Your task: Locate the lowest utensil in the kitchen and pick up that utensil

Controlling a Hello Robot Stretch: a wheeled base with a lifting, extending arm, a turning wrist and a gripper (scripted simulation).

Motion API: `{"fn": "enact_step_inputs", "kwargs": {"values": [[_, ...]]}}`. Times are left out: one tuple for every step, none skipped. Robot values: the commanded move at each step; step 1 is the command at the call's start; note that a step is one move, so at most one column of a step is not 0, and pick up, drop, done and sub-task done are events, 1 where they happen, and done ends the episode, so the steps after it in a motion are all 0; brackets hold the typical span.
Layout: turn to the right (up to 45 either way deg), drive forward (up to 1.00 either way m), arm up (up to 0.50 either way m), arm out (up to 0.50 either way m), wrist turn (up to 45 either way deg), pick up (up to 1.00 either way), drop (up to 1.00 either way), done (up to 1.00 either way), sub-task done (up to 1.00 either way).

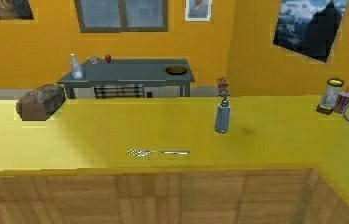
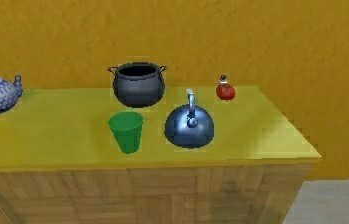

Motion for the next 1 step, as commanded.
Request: {"fn": "enact_step_inputs", "kwargs": {"values": [[45.0, 0.0, 0.0, 0.0, 0.0, 0.0, 0.0, 0.0, 0.0]]}}
